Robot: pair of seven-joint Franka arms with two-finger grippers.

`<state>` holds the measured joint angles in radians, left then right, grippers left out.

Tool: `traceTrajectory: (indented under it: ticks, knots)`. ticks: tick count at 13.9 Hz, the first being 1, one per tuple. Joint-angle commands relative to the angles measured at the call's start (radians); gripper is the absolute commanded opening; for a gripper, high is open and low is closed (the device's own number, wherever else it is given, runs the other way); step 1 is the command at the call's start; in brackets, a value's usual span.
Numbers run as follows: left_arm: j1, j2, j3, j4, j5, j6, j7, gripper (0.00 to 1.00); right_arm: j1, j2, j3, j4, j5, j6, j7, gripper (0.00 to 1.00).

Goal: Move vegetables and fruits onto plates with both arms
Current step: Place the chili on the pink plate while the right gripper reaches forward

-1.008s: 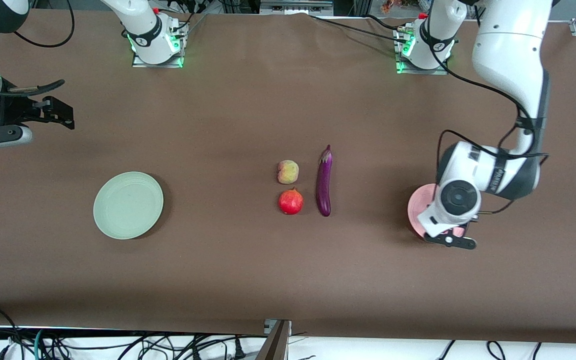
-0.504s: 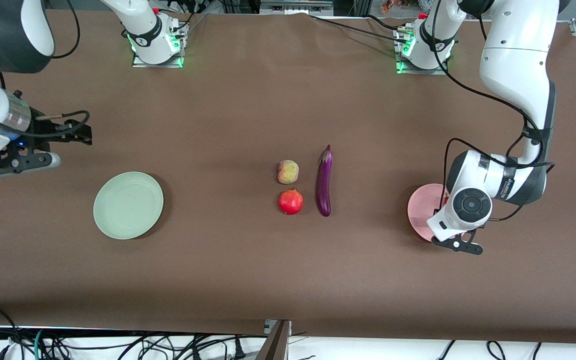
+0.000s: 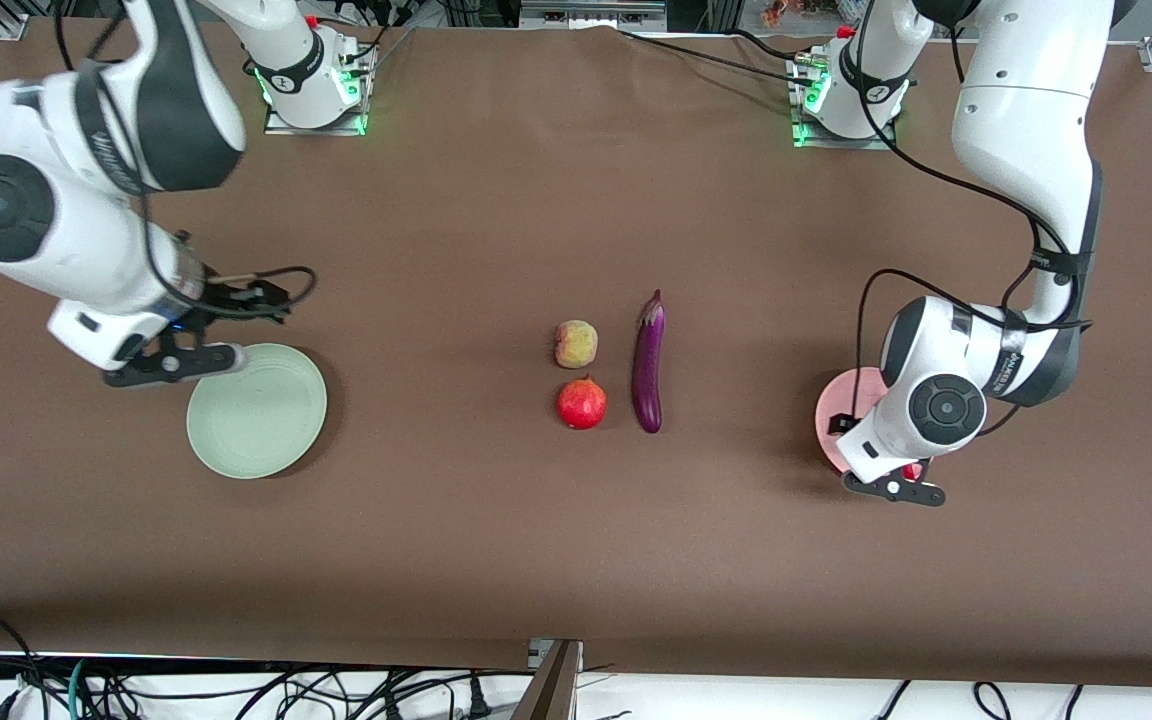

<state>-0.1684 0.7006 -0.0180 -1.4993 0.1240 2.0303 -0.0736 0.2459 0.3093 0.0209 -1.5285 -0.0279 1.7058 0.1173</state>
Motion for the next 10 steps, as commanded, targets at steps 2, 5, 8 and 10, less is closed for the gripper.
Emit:
traceTrajectory:
  ticks: [2,5,8,10]
  knots:
    - [0.0,-0.03,-0.094,0.002,-0.197,-0.039,0.003,1.0,0.091,0.091,-0.002,0.025,0.074,0.095,0.16,1.0]
    - [-0.025,-0.029,-0.177,-0.001,-0.247,-0.033,-0.012,1.0,0.17,0.161,-0.001,0.025,0.094,0.196,0.264,1.0]
    - [-0.113,-0.023,-0.177,-0.008,-0.236,0.002,-0.128,1.0,0.262,0.217,-0.002,0.025,0.132,0.287,0.398,1.0]
    - [-0.163,-0.033,-0.178,-0.092,-0.239,0.118,-0.147,1.0,0.309,0.244,-0.002,0.025,0.132,0.325,0.449,1.0]
